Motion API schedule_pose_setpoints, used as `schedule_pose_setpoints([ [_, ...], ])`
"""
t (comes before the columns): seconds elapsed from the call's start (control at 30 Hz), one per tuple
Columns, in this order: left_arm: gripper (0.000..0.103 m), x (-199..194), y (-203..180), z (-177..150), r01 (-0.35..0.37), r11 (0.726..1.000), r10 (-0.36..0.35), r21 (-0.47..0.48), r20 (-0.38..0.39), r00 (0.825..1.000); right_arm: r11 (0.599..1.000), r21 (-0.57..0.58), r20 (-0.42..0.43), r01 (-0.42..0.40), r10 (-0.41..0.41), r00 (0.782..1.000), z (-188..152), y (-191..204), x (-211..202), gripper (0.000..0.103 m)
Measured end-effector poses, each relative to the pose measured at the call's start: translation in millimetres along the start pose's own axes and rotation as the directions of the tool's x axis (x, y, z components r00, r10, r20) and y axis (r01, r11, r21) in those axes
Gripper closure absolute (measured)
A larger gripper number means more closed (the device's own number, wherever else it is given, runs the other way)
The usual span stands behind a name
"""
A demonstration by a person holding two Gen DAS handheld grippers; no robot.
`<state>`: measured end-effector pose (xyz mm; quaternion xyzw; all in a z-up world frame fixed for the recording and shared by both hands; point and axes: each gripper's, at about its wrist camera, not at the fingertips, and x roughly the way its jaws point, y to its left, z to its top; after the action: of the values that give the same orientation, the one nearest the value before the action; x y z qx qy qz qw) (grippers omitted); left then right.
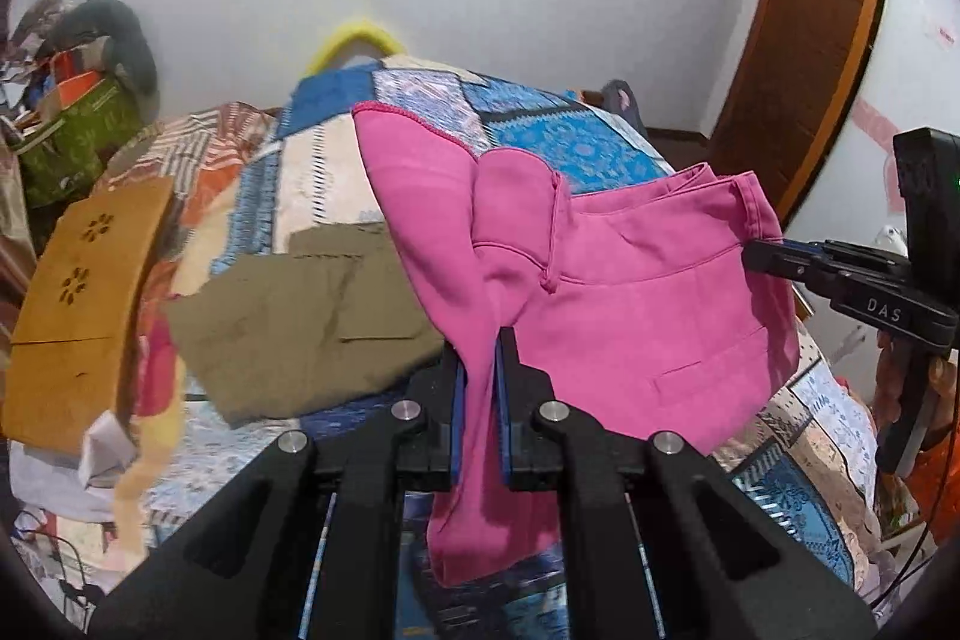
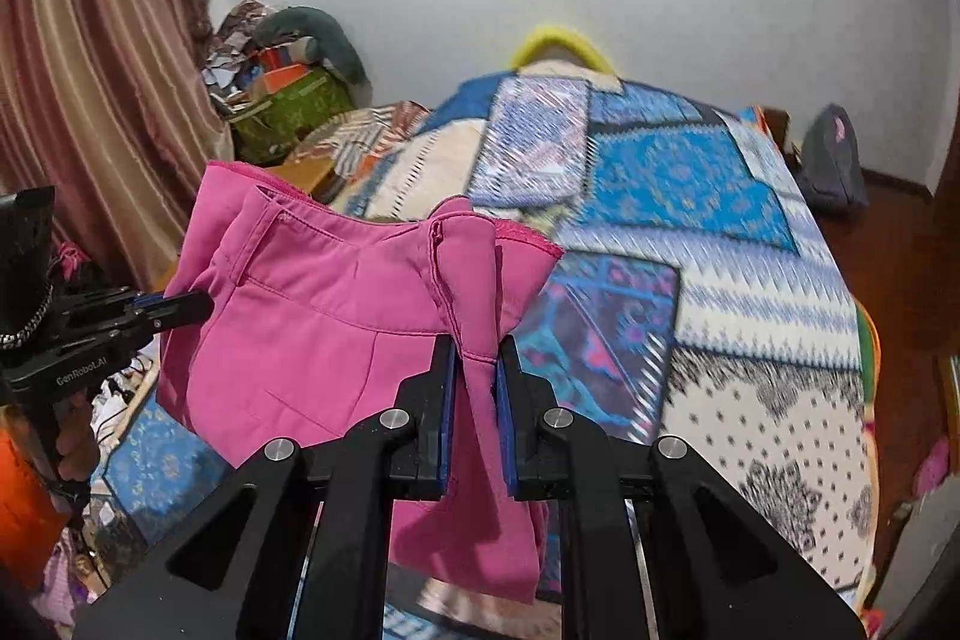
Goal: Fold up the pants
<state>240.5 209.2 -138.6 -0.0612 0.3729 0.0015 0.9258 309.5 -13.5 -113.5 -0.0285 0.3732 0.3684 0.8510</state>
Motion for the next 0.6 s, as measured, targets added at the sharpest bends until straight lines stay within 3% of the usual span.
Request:
schedule_pose_setpoints([
  [0.3,0.095,-20,65,15,-0.073,0.996,0.075,-0.046,0.048,0.996,0.996,-0.079,0.022,-0.040,0.042,0.999,44,48,46,0.092],
  [0.6,0.095,16,146,34,-0.139,0.981,0.146,-0.135,0.039,0.989,0.988,-0.136,0.023,-0.068,0.072,0.997,85,80,117,0.092],
])
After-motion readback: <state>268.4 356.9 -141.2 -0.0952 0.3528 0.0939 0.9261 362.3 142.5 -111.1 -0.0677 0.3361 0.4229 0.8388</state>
